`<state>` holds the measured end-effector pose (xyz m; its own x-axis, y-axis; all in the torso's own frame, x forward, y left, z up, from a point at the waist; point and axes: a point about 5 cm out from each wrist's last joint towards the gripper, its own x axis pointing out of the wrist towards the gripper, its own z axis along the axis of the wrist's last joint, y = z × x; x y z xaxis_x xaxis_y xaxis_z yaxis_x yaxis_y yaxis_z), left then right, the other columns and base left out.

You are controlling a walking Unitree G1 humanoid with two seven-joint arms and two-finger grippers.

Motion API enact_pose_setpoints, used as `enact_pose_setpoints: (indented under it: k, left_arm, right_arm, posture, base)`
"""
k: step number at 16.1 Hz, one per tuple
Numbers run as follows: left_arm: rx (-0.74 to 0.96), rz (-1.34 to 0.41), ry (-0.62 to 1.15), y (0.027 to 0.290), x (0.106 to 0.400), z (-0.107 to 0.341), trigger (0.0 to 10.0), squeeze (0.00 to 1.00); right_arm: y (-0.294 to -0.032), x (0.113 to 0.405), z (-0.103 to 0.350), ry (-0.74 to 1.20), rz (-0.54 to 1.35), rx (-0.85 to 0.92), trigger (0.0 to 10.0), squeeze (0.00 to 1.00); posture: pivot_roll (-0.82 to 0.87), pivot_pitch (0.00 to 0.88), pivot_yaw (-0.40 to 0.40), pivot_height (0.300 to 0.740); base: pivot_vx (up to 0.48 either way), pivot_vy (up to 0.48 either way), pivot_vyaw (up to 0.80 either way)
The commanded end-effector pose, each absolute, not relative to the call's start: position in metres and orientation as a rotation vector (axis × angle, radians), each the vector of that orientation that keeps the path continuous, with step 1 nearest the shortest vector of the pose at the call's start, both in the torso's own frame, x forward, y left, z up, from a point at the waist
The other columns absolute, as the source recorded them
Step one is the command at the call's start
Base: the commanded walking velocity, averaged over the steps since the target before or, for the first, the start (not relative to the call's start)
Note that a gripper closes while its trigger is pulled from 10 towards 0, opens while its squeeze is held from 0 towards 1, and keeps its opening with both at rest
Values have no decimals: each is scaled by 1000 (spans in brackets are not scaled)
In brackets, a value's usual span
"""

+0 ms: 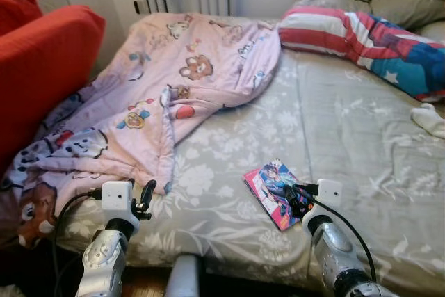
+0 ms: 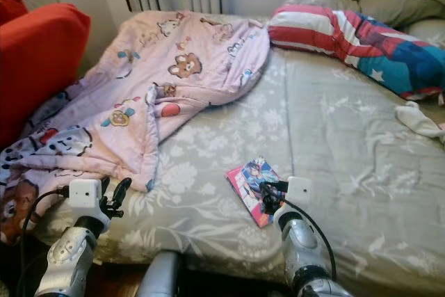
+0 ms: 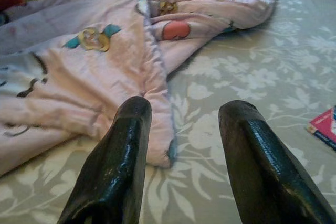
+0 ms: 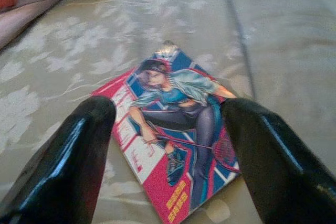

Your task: Clean up the room

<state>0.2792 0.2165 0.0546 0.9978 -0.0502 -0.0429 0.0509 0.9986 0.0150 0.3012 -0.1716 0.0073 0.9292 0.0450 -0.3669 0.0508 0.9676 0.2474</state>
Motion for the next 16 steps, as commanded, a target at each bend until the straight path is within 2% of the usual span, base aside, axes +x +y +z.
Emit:
enact_pose_setpoints:
  k: [1, 4, 9, 12, 16]
  left_arm:
    - [7, -49, 45, 218, 279, 57, 10000, 0]
    - [20, -87, 9, 212, 288, 71, 10000, 0]
    - [21, -76, -37, 213, 294, 90, 10000, 0]
    - [27, -45, -41, 221, 288, 93, 10000, 0]
    - [25, -29, -11, 221, 275, 86, 10000, 0]
  right_arm:
    - [-168, 302, 6, 401, -21, 305, 10000, 0]
    - [-167, 307, 9, 411, -52, 375, 10000, 0]
    - [-166, 311, 12, 416, -71, 410, 10000, 0]
    - [-163, 317, 20, 365, -47, 348, 10000, 0]
    - [-162, 316, 21, 334, -21, 320, 10000, 0]
  posture:
    - [208, 181, 30, 648]
    - [241, 269, 40, 648]
    - [278, 365, 53, 648]
    - [274, 384, 45, 644]
    - [270, 418, 36, 610]
  base:
    - [0, 0, 0]
    - [0, 0, 0]
    - [0, 0, 0]
    - [0, 0, 0]
    - [0, 0, 0]
